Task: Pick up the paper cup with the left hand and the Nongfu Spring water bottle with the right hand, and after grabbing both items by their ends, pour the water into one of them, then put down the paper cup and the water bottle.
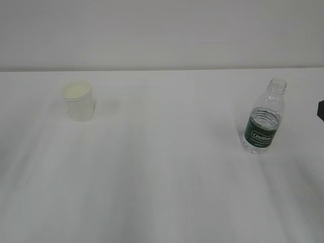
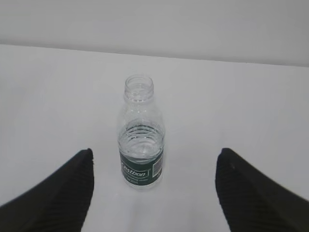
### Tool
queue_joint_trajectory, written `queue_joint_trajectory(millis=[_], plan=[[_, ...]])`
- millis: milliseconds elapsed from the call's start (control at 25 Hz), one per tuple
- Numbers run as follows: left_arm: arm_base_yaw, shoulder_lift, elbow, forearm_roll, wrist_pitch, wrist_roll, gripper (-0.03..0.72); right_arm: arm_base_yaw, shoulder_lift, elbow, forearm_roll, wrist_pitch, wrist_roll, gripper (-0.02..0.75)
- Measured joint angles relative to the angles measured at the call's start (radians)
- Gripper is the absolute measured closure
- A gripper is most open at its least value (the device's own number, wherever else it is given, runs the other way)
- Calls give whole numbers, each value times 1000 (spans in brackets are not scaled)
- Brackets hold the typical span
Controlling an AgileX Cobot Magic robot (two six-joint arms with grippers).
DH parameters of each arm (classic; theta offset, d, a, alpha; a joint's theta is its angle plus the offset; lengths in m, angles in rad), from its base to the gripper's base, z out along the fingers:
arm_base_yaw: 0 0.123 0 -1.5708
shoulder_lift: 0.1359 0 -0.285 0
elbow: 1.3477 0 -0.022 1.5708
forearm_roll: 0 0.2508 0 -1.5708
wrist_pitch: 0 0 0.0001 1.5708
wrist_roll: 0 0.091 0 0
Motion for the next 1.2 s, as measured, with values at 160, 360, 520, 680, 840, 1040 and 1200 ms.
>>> queue_joint_trajectory(millis=[160,360,520,680,840,1040,1200], plan=[[0,21,112,-22,-191,-5,268,0,0,74,0,-147,19,152],[-2,59,238,1,-425,-85,272,0,2,106,0,-215,40,152],[-46,135,278,92,-535,-132,274,0,37,127,-17,-256,88,151],[-127,223,291,125,-567,-138,274,0,130,171,-151,-377,201,151],[-142,251,355,129,-686,-138,274,0,216,219,-228,-508,252,152],[-142,251,504,107,-1003,-107,274,0,282,291,-241,-669,257,151],[-142,251,544,125,-1109,-98,274,0,288,334,-245,-793,257,151]])
